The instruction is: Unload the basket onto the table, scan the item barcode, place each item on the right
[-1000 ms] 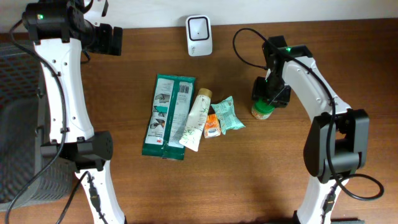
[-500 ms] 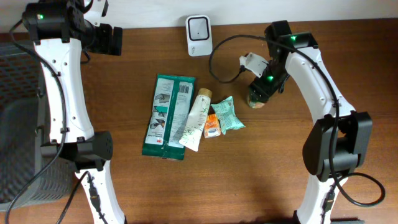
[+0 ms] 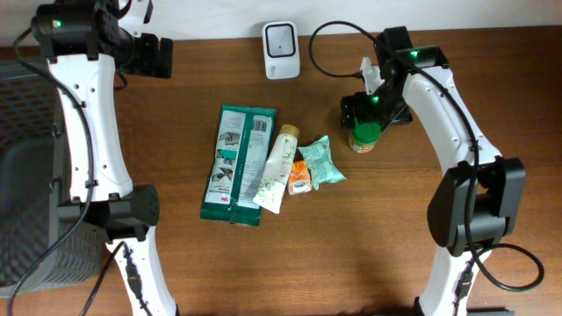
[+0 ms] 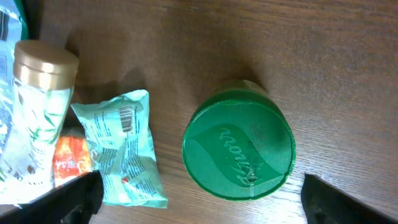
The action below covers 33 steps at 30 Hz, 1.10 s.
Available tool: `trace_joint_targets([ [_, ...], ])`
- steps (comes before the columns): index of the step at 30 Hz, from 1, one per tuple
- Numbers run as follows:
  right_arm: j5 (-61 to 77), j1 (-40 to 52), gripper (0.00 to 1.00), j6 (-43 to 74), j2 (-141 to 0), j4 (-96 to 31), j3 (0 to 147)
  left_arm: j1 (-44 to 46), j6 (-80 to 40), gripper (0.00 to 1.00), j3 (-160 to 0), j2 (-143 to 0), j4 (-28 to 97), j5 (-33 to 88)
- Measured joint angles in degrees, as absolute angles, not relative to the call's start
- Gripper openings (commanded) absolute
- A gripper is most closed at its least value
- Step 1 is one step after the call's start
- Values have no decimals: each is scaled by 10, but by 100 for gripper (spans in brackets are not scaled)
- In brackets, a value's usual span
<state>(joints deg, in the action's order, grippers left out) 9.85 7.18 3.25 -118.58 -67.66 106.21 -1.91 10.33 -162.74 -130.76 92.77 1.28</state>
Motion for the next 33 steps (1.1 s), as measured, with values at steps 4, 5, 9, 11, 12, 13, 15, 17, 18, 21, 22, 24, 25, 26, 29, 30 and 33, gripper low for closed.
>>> trace_joint_targets([
  [4, 73, 72, 89, 166, -1186, -671, 1062, -19, 103, 99, -1627, -1308, 928, 13],
  [5, 58, 72, 97, 199, -1186, -668, 1062, -19, 103, 99, -1627, -1308, 928, 13],
  [9, 18, 73, 100, 271, -1188, -659, 1062, -19, 103, 99, -1627, -1308, 928, 13],
  [11, 15, 73, 99, 283, -1209, -658, 1062, -19, 103, 99, -1627, -1308, 928, 13],
  [12, 15, 73, 98, 285, -1219, -657, 1062, -19, 103, 99, -1627, -1308, 928, 13],
  [13, 15, 73, 96, 285, -1231, -657, 1062, -19, 103, 99, -1627, -1308, 928, 13],
  [15, 16, 73, 87, 287, -1256, -657, 1061, -19, 103, 99, -1627, -1308, 928, 13],
  [17, 16, 73, 84, 288, -1256, -658, 1061, -19, 103, 99, -1627, -1308, 928, 13],
  [18, 17, 73, 80, 287, -1256, -660, 1061, -19, 103, 99, -1627, -1308, 928, 13],
  [21, 21, 74, 64, 286, -1256, -674, 1061, -19, 103, 99, -1627, -1308, 928, 13],
  [22, 23, 74, 59, 287, -1256, -675, 1061, -19, 103, 99, -1627, -1308, 928, 13],
  [24, 22, 74, 59, 283, -1256, -679, 1061, -19, 103, 99, -1627, -1308, 928, 13],
  [25, 22, 74, 59, 281, -1256, -679, 1061, -19, 103, 99, -1627, -1308, 928, 13],
  [26, 23, 74, 59, 274, -1256, -679, 1061, -19, 103, 99, -1627, -1308, 928, 13],
  [29, 41, 74, 57, 201, -1255, -684, 1063, -19, 103, 99, -1627, -1308, 928, 13],
  [30, 57, 74, 56, 166, -1255, -686, 1068, -19, 103, 99, -1627, -1308, 928, 13],
  [33, 96, 74, 50, -1, -1252, -702, 1087, -19, 103, 99, -1627, -1308, 928, 13],
])
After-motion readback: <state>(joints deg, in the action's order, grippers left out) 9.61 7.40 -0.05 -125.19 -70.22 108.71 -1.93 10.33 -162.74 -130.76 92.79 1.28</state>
